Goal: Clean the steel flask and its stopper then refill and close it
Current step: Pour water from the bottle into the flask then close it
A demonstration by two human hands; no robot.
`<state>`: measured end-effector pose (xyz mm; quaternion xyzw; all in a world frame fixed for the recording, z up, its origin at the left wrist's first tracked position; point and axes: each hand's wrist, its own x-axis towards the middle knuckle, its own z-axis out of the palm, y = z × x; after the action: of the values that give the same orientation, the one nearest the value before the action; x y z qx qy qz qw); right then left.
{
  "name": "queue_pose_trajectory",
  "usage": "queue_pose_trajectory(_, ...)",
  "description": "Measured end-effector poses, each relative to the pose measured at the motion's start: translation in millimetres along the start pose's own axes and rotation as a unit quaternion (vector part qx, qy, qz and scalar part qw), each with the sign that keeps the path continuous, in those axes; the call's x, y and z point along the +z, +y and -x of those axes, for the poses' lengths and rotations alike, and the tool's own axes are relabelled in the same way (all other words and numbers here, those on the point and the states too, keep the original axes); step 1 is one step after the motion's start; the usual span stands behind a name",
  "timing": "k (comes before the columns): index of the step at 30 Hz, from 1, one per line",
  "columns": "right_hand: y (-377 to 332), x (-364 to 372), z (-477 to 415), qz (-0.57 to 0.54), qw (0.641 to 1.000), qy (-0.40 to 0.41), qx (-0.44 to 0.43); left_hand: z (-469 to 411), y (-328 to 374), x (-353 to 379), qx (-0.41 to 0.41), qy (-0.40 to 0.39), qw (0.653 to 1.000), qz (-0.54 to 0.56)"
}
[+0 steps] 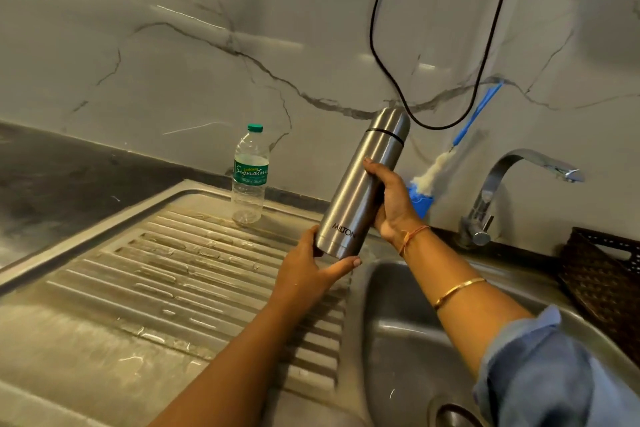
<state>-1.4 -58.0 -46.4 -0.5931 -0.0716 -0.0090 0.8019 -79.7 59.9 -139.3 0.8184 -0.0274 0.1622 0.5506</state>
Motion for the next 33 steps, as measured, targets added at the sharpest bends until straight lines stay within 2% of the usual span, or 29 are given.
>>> queue_pose_trajectory(4,5,-5,-19,0.081,0.995,0.019,-0.061,-4,-13,3,-0.042,-0.004,0.988,-0.149)
queue_pose_trajectory(7,8,-9,-30,0.136,0.985,0.01,-0.108,-8,-22,2,-0.037,-0.046,0.954,-0.292)
queue_pose_trajectory(10,13,-11,-40,0.155,0.979,-0.022,-0.129,-12,-25,5,-0.023,-0.083,0.93,-0.357)
queue_pose_trajectory(16,25,-7,-60,0.177,0.974,-0.061,-0.124,-14,-27,6,-0.027,-0.091,0.922,-0.375)
queue_pose_trajectory(21,36,-8,-73,0.176,0.975,-0.085,-0.105,-15,-26,7,-0.034,-0.085,0.928,-0.36)
queue_pose_trajectory(28,39,-18,-78,0.093,0.988,-0.115,-0.04,-15,-27,6,-0.027,-0.072,0.932,-0.353)
queue_pose_trajectory(33,31,-22,-76,0.163,0.977,-0.138,-0.005,-14,-28,6,-0.021,-0.068,0.933,-0.353)
